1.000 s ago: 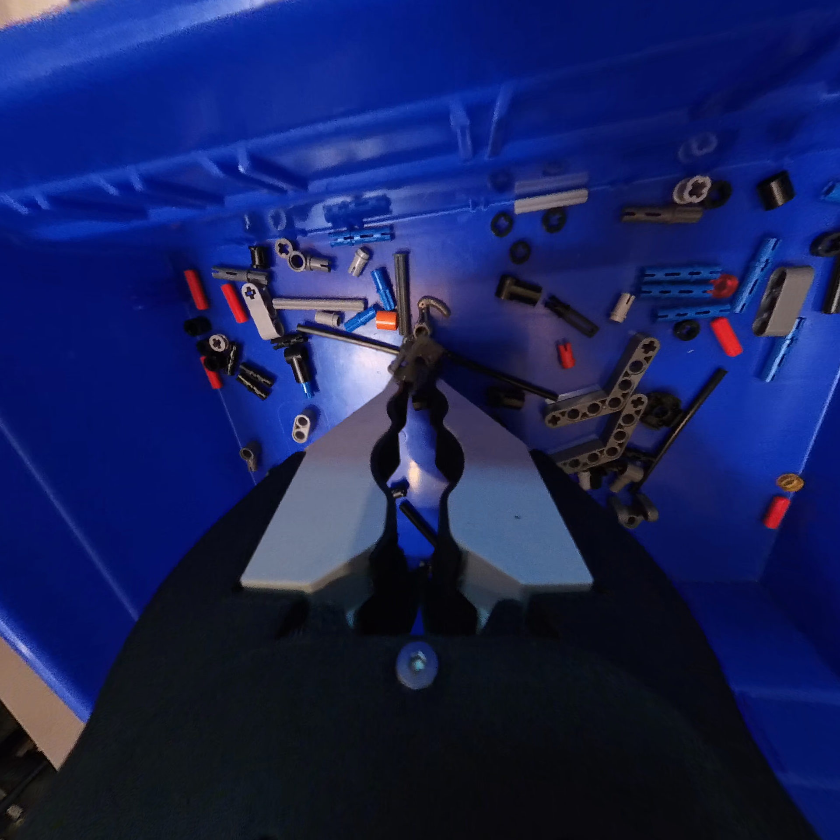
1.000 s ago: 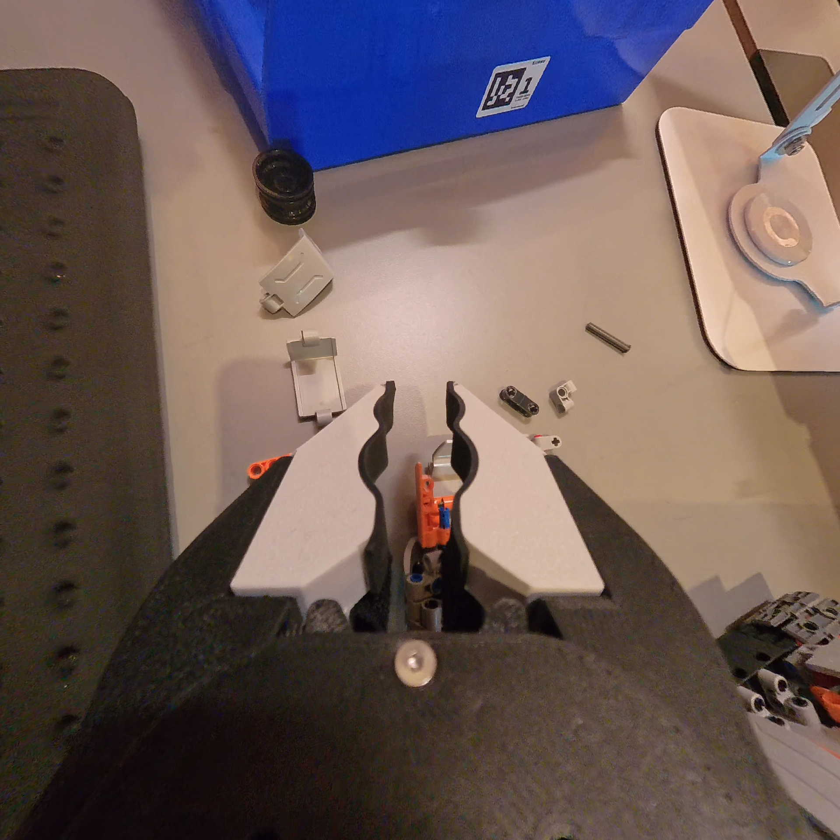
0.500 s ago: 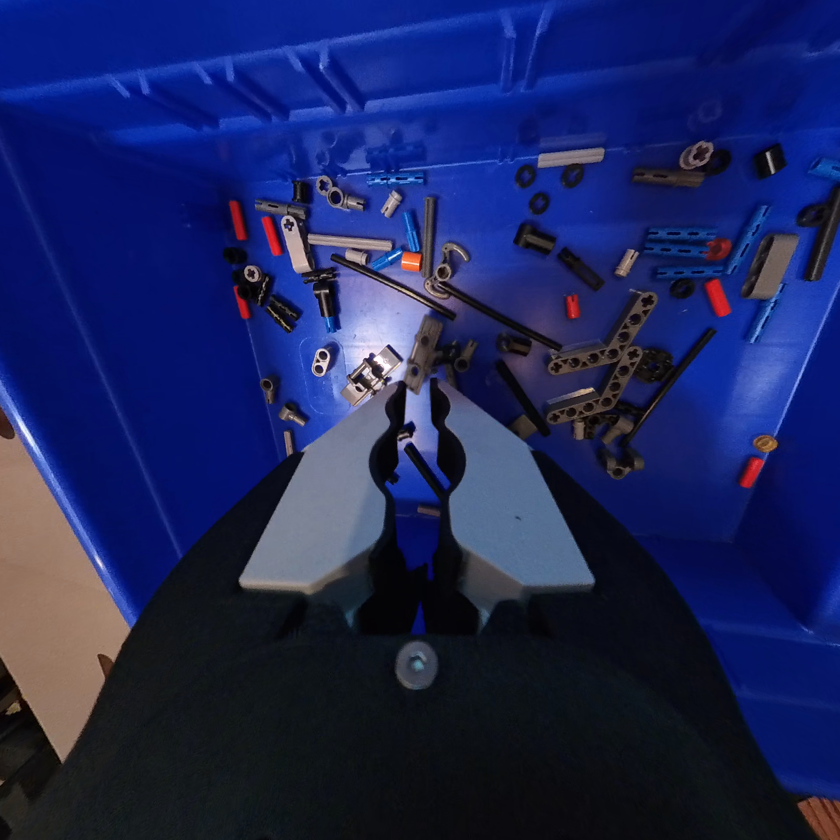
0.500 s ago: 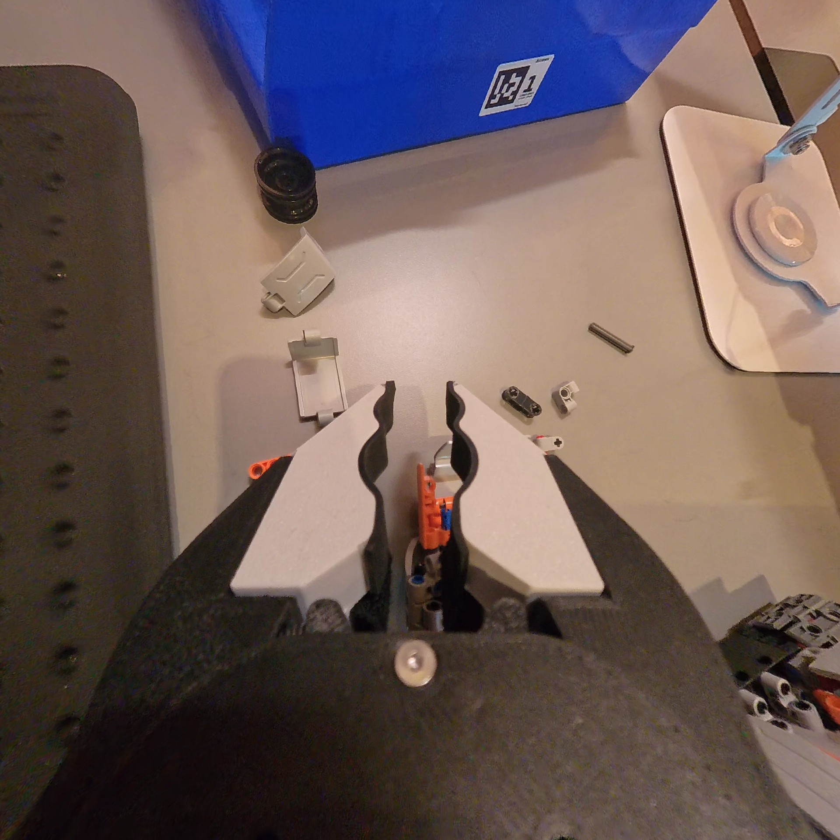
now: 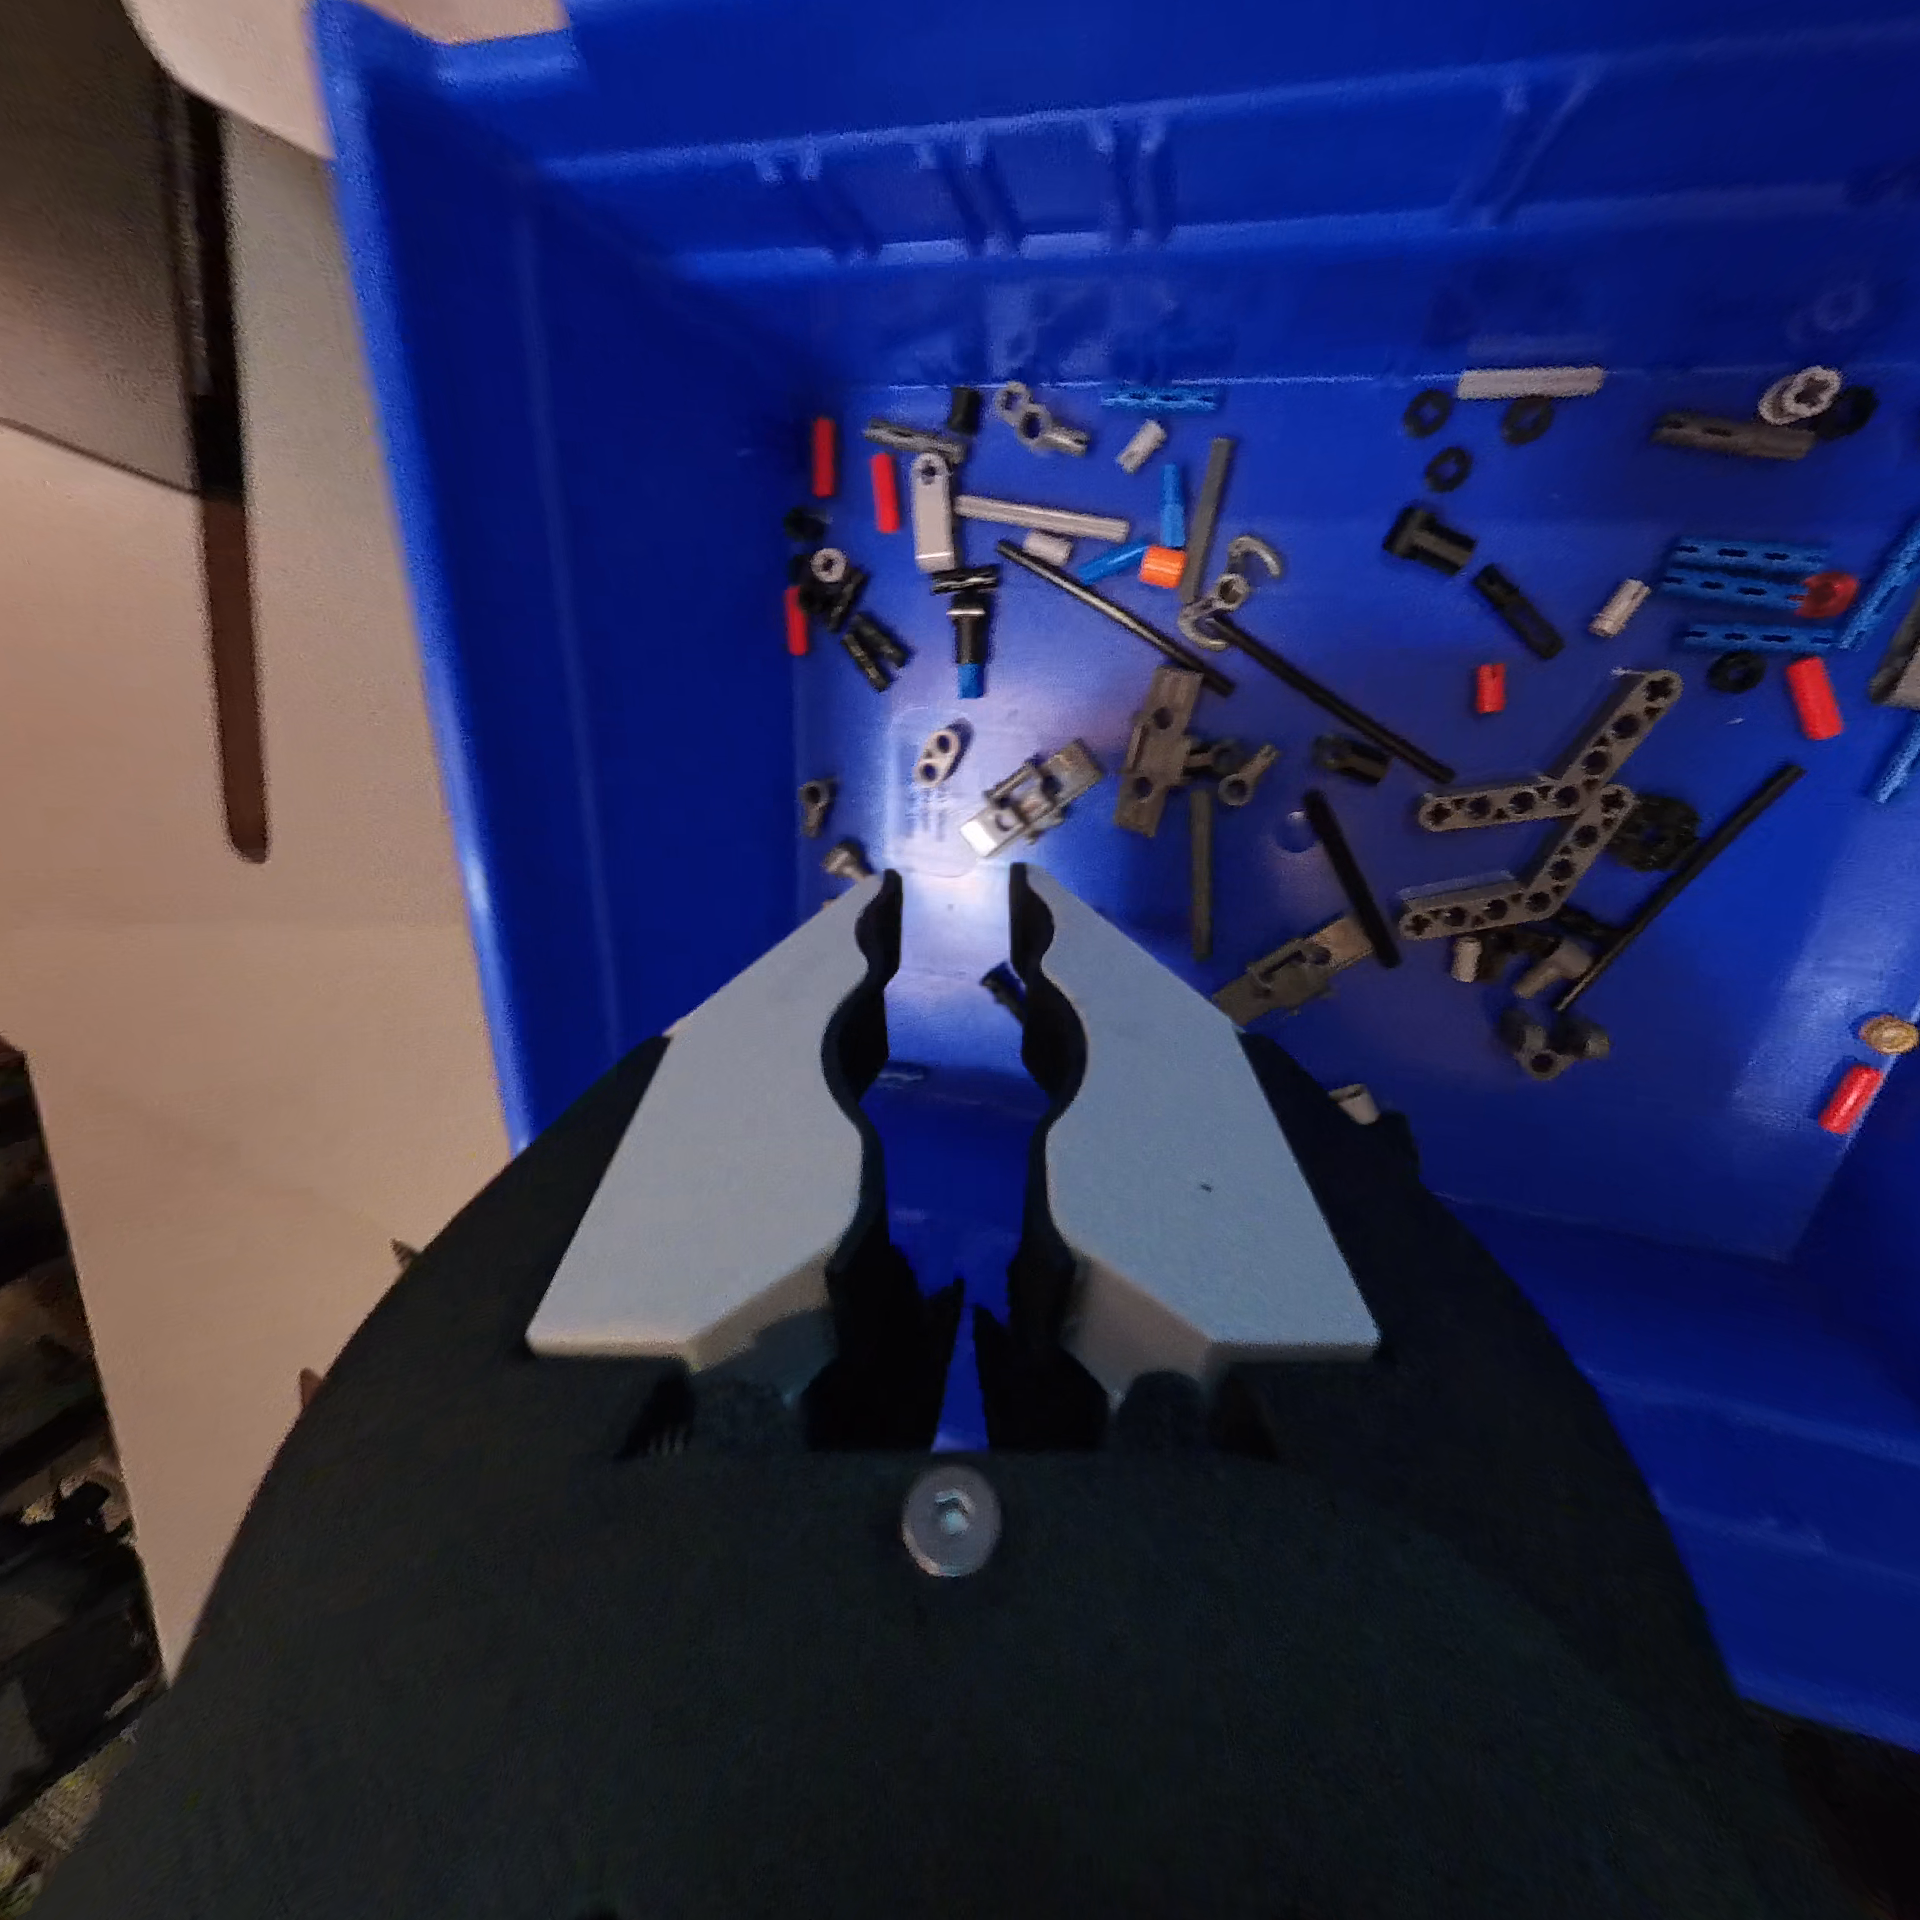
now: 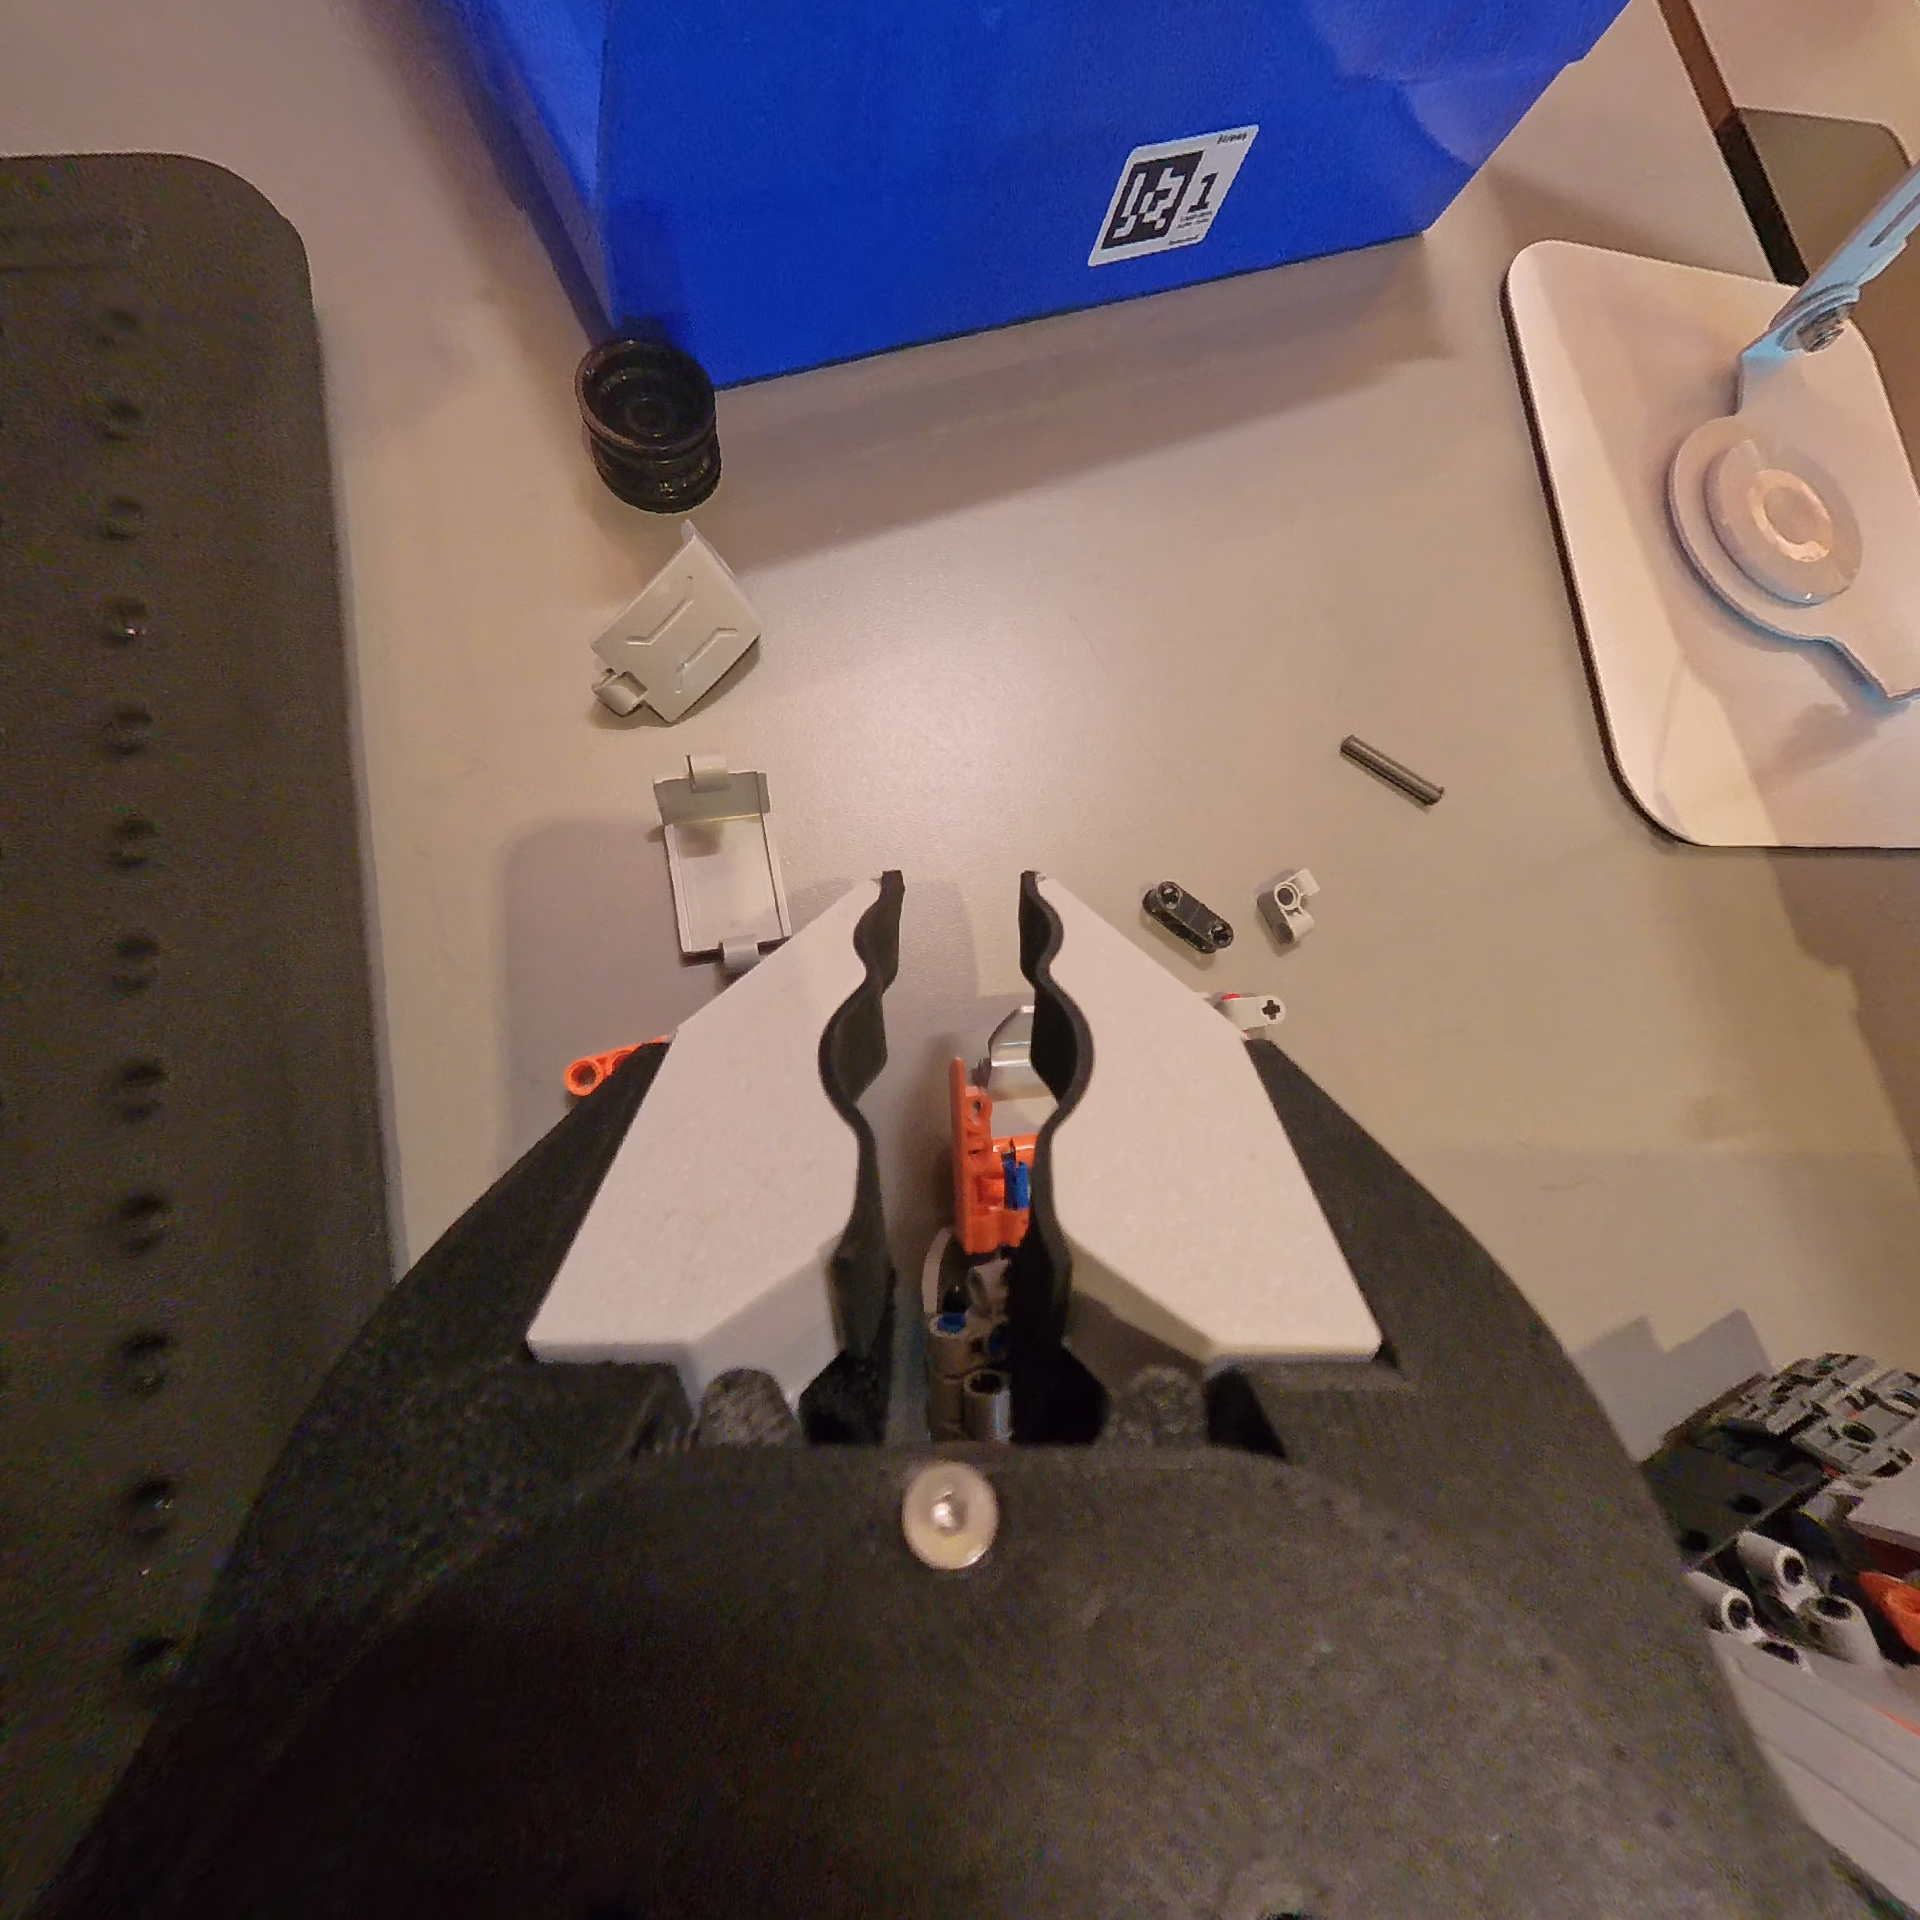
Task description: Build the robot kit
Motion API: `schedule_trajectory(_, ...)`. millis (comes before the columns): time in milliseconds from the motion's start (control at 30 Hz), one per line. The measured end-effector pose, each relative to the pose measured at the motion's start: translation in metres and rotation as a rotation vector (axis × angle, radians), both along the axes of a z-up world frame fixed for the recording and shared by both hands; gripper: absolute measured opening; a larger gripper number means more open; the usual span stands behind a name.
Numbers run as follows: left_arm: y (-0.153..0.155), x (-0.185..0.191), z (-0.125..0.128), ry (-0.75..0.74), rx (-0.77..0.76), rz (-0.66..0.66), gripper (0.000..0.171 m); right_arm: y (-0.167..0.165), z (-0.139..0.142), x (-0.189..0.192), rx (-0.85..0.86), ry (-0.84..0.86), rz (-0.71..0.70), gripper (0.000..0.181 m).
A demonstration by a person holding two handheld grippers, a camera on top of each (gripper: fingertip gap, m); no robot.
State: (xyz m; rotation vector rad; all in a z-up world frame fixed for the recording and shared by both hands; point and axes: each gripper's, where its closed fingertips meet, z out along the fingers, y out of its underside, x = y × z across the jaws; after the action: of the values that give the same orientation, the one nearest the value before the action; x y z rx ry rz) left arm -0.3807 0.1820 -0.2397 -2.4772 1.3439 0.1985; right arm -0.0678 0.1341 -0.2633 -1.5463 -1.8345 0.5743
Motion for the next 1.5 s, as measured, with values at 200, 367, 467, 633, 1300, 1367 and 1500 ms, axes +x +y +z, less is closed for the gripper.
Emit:
schedule_trajectory(200, 0.016, -0.019, 0.018, -0.03, 0.106, 0.072, 0.023, 0.001, -0.002, 0.0, -0.003, -0.007, -0.002, 0.02)
schedule_trajectory(367, 0.025, -0.033, 0.016, -0.046, 0.139, 0.115, 0.038, 0.001, -0.003, 0.0, -0.006, -0.008, -0.003, 0.02)
schedule_trajectory(467, 0.031, -0.04, 0.016, -0.055, 0.156, 0.134, 0.045, 0.001, -0.003, 0.0, -0.007, -0.009, -0.002, 0.02)
schedule_trajectory(633, 0.032, -0.042, 0.007, -0.094, 0.12, 0.143, 0.038, 0.001, -0.004, 0.0, -0.009, -0.012, -0.002, 0.02)
schedule_trajectory(1300, 0.028, -0.027, 0.023, -0.157, 0.147, 0.104, 0.04, 0.0, -0.007, -0.001, -0.016, -0.018, 0.001, 0.02)
schedule_trajectory(1367, 0.027, -0.019, 0.019, -0.16, 0.13, 0.08, 0.039, 0.0, -0.007, -0.001, -0.016, -0.019, 0.001, 0.02)
schedule_trajectory(1500, 0.024, 0.003, 0.007, -0.155, 0.084, 0.009, 0.037, 0.001, -0.007, -0.001, -0.018, -0.02, 0.0, 0.02)
